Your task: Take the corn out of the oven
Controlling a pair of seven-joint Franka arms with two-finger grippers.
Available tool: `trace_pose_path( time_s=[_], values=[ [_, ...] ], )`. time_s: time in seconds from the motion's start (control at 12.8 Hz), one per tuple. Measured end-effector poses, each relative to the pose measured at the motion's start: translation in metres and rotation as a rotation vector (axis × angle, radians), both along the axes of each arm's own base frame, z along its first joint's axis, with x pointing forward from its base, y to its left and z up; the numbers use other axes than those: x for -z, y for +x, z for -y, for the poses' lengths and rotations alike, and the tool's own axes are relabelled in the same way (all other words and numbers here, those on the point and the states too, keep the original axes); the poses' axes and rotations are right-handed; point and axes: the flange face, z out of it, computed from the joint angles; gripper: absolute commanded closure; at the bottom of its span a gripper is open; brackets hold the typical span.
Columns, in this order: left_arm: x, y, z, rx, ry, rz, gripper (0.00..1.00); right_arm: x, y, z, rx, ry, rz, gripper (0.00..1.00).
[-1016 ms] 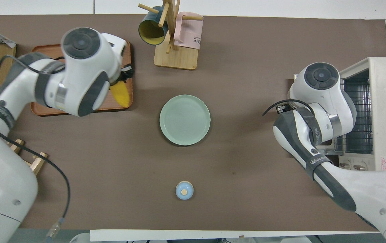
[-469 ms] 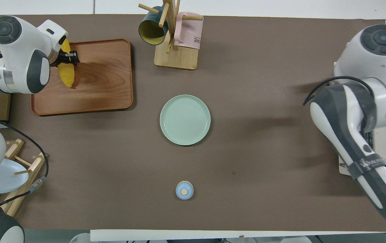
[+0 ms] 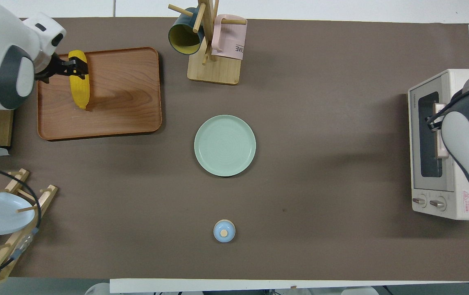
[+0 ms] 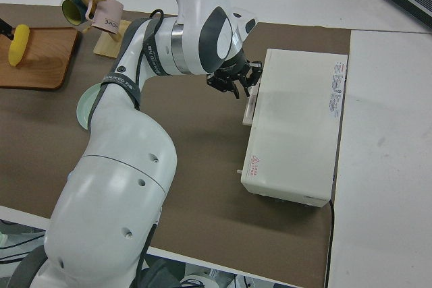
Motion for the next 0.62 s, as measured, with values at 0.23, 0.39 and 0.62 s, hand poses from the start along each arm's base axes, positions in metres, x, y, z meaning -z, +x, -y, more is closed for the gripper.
trace_pose_path(
  time_s=[0.23, 0.39, 0.62],
  values=[
    [-0.111, -0.075, -0.010, 0.035, -0.056, -0.057, 0.00, -0.106, -0.021, -0.014, 0.064, 0.042, 0.039, 0.00],
    [-0.154, -0.110, -0.017, 0.082, -0.078, -0.051, 0.00, -0.144, -0.030, -0.020, 0.081, 0.041, 0.067, 0.00],
    [-0.171, -0.125, -0.027, 0.130, -0.083, -0.071, 0.00, -0.132, -0.025, -0.025, 0.128, 0.036, 0.029, 0.00]
  ],
)
